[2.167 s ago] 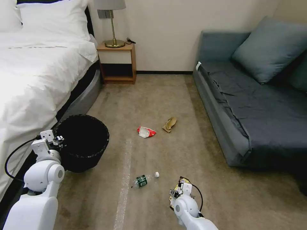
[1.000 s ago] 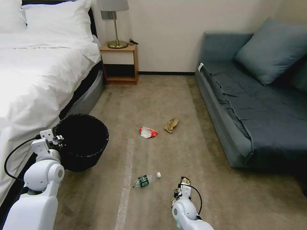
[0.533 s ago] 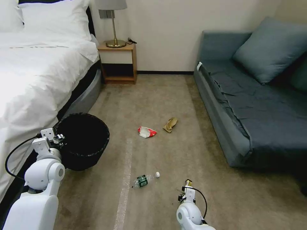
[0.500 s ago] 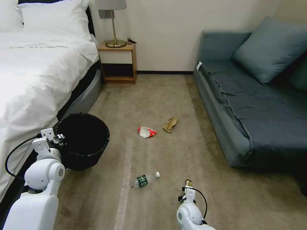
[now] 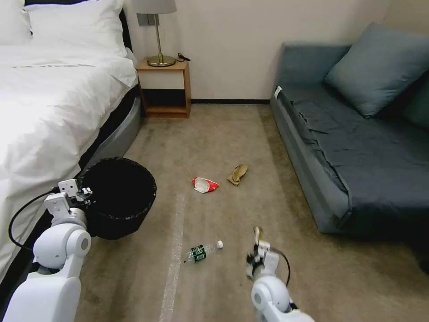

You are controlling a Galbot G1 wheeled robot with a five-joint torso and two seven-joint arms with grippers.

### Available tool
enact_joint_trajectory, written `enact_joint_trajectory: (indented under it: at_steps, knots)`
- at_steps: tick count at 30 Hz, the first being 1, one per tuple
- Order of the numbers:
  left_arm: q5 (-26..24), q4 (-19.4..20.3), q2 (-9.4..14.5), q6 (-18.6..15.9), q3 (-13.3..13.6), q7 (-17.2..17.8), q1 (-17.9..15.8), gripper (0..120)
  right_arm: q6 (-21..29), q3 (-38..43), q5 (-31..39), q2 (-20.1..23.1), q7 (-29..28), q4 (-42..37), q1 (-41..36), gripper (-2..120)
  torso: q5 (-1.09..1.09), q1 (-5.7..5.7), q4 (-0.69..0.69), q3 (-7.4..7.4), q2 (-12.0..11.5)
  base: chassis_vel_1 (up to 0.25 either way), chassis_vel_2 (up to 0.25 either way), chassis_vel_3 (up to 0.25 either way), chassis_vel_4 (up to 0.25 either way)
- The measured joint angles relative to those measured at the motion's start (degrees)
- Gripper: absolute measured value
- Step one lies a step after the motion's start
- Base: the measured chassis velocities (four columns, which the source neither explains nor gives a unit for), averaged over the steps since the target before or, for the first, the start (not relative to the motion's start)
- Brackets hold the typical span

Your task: Pick up the trash bin, then pick up the garbage on the floor and place it into the trash bin.

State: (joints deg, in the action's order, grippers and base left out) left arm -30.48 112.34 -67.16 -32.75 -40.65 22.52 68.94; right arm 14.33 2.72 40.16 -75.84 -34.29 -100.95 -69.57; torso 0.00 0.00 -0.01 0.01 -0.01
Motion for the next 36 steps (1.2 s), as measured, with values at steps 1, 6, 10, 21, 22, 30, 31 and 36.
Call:
enact_joint_trajectory:
  at_steps: [1,6,10,21,22,30,31,36]
  knots:
    - [-0.2,0.4,-0.1,-0.2,0.7,0.1,0.2,5,-1.1,-1.8,1.8,0.4,0.2,-2.4,2.2,0,0.0,0.0,0.0,0.0,0.0,0.0,0.0,0.0,0.0]
    - [-1.2,2.1,-0.3,-1.3,3.8,0.3,1.4,5,-6.8,-13.6,10.2,1.1,0.0,-5.9,15.5,0,0.0,0.0,0.02,0.0,0.0,0.0,0.0,0.0,0.0]
    - [-1.5,2.7,0.0,-1.5,6.1,0.3,2.5,5,-9.9,-24.3,13.7,-1.1,-0.5,-2.6,27.3,0,-0.01,0.0,0.03,0.0,0.0,0.0,0.0,0.0,0.0]
    - [-1.9,5.1,-0.3,-1.7,7.1,0.5,4.6,5,-14.8,-36.1,10.4,-7.8,-0.3,12.0,35.5,0,-0.01,0.0,0.02,0.0,0.0,0.0,0.0,0.0,0.0]
    - [-2.2,5.6,-0.4,-1.7,7.0,0.5,4.9,5,-14.9,-37.2,9.9,-8.2,-0.3,13.4,35.8,0,-0.01,0.0,0.02,0.0,0.0,0.0,0.0,0.0,0.0]
    - [-2.6,7.2,-0.8,-1.8,6.3,0.6,6.1,5,-13.0,-39.5,7.8,-8.7,-1.3,15.2,35.4,6,0.0,0.0,0.02,0.0,0.0,0.0,0.0,0.0,0.0]
    - [-2.6,7.4,-0.8,-1.8,6.2,0.6,6.2,5,-12.6,-39.7,7.7,-8.5,-1.4,14.9,35.1,10,-0.01,0.0,0.01,-0.01,0.0,0.0,0.0,0.0,0.0]
    - [-2.6,7.7,-1.0,-1.8,5.8,0.6,6.5,5,-11.7,-40.1,7.3,-7.9,-1.7,13.9,34.3,28,0.0,0.0,0.01,-0.01,0.0,0.0,0.0,0.0,0.0]
